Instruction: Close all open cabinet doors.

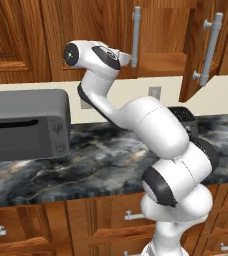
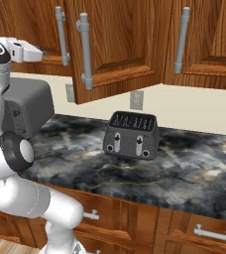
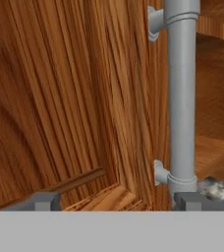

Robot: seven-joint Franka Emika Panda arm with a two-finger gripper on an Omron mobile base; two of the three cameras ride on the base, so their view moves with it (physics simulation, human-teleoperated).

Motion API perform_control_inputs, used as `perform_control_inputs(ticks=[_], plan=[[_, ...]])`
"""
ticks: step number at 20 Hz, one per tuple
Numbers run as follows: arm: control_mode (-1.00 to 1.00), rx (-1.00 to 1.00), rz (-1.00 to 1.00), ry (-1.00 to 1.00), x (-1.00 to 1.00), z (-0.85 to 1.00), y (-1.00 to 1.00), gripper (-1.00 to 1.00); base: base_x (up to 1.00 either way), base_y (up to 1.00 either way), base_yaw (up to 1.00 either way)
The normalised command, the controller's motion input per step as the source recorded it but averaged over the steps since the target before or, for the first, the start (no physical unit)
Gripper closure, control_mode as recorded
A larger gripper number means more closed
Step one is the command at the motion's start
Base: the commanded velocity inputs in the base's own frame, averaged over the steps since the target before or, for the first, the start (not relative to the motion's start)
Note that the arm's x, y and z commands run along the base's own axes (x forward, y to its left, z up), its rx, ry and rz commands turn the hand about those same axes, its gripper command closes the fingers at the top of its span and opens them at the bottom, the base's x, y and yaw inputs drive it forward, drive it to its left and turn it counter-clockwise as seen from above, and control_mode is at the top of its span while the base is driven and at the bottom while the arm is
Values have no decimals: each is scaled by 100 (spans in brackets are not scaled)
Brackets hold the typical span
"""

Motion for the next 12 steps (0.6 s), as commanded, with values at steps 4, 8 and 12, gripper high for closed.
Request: perform_control_inputs(ticks=[4,8,12], plan=[[-100,5,0,0,-99,0,-11,-100,0,0,0],[-100,6,0,-1,-100,0,-14,-100,0,0,0],[-100,4,0,-6,-100,0,-12,-100,0,0,0]])
